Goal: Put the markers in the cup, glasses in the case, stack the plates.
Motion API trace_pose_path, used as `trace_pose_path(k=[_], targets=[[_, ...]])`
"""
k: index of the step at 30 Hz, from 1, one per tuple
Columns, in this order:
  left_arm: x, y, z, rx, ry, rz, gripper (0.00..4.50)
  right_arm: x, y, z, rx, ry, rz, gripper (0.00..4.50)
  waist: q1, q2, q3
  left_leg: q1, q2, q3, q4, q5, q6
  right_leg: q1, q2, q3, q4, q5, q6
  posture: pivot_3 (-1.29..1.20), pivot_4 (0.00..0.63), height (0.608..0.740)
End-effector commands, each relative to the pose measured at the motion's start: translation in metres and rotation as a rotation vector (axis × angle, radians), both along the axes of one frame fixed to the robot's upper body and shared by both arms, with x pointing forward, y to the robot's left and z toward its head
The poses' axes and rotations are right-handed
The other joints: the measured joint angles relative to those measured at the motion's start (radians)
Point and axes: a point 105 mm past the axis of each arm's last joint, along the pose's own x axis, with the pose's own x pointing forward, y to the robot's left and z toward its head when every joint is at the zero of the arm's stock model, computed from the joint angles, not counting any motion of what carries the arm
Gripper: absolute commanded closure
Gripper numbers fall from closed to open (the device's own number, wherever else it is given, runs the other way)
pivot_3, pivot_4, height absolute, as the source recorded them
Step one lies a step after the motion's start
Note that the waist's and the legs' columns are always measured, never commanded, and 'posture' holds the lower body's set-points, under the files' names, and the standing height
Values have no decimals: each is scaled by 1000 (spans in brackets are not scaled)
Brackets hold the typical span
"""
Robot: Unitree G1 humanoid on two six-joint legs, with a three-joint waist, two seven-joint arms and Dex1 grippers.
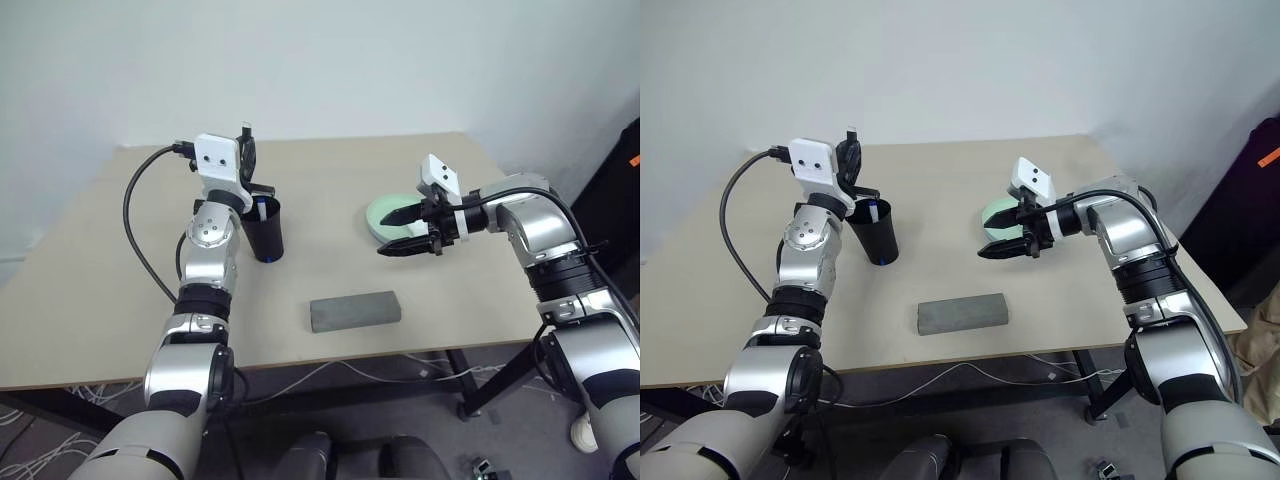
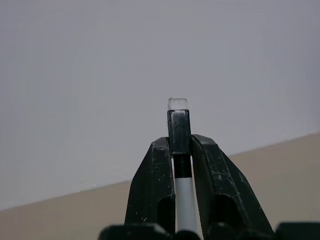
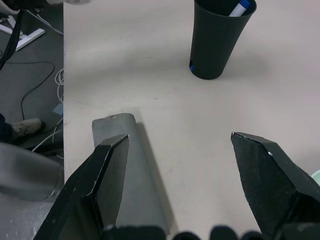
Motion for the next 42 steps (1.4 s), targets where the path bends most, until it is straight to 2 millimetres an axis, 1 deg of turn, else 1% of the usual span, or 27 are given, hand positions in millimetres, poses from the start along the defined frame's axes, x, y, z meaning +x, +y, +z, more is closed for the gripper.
trace_pose_path(k=[1, 4, 7, 10, 14, 16, 17, 19, 21, 23, 24, 26, 29, 32, 34, 38, 42], targets=[[-1, -2, 0, 1, -19, -12, 4016, -3, 6, 18, 27, -57, 34, 958, 0, 0, 0, 0, 0, 0, 0, 0, 0, 0, 0, 0, 0, 0, 0, 0, 0, 740], [0, -3, -7, -2, -6, -15, 4016, -2, 6, 18, 27, -57, 33, 958, 0, 0, 0, 0, 0, 0, 0, 0, 0, 0, 0, 0, 0, 0, 0, 0, 0, 740], [0, -6, -13, -4, 5, -23, 3380, -3, 7, 17, 29, -56, 36, 958, 0, 0, 0, 0, 0, 0, 0, 0, 0, 0, 0, -1, 0, 0, 0, 0, 0, 740], [1, -8, -17, -1, 12, -29, 2387, -3, 7, 17, 28, -55, 35, 958, 0, 0, 0, 0, 0, 0, 0, 0, 0, 0, 0, -1, 0, 0, 0, 0, 0, 740], [1, -9, -18, 9, 11, -28, 946, -3, 6, 17, 27, -54, 36, 958, 0, 0, 0, 0, 0, 0, 0, 0, 0, 0, 0, -1, 0, 0, 0, 0, 0, 740], [-2, -7, -11, 22, -6, -42, 218, -4, 6, 17, 27, -53, 35, 958, 0, 0, 0, 0, 0, 0, 0, 0, 0, 0, 0, -1, 0, 0, 1, 0, 0, 740], [-3, -6, -8, 24, -14, -52, 33, -4, 6, 17, 27, -53, 35, 958, -1, 0, 0, 0, 0, 0, 0, 0, 0, 0, 0, -1, 0, 0, 1, 0, 0, 740], [-10, 1, 4, 9, -36, -101, 33, -4, 6, 17, 29, -50, 33, 958, -3, 0, 0, 0, 0, 0, 0, 0, 0, 0, 0, 0, 0, 0, 1, 0, 0, 740], [-23, 11, 16, 8, -51, -168, 33, -5, 6, 16, 32, -46, 31, 958, -9, 0, 0, 0, 0, 0, 0, 0, 0, 0, 1, 0, 0, 0, 0, 0, 0, 740], [-38, 23, 23, 19, -34, -228, 33, -5, 8, 15, 36, -43, 34, 958, -17, 0, 0, 0, 0, 1, -1, 0, 0, -1, 1, 1, 0, 0, 0, 0, 0, 740], [-52, 34, 25, 45, -16, -252, 33, -5, 10, 16, 46, -40, 36, 958, -23, 0, 0, 0, 1, 1, -2, 0, 0, -2, 2, 2, 0, 0, 0, 0, 0, 740], [-71, 48, 27, 79, 24, -287, 33, -6, 14, 17, 61, -36, 41, 958, -35, 1, 0, 0, 1, 1, -3, 0, 0, -3, 2, 2, 0, 0, 0, 0, 0, 740], [-98, 70, 22, 157, 104, -275, 33, -6, 19, 14, 66, -31, 46, 958, -36, 2, 0, 1, 2, 0, -3, 0, 0, -3, 3, 4, 0, 0, -1, 0, 0, 740], [-131, 84, 15, 198, 208, -286, 33, -8, 28, 12, 81, -23, 66, 958, -33, 2, 0, 2, 2, 0, -3, 0, 0, -3, 2, 5, 0, 1, -2, 0, 0, 740], [-151, 94, 13, 209, 267, -279, 33, -11, 37, 12, 86, -22, 88, 958, -31, 3, 1, 1, 2, 0, -4, 0, 0, -3, 2, 6, 1, 0, -3, 0, 0, 740], [-172, 104, 10, 232, 326, -232, 33, -17, 53, 11, 93, -21, 122, 958, -16, 4, 1, 1, 2, -1, -6, 0, 0, -4, 1, 6, 2, -1, -5, 0, 0, 740], [-185, 103, 1, 201, 352, -207, 33, -25, 64, 9, 106, -12, 160, 958, -1, 6, 1, 2, 2, 0, -8, 0, 0, -5, 0, 7, 5, -1, -6, 0, 0, 740]])
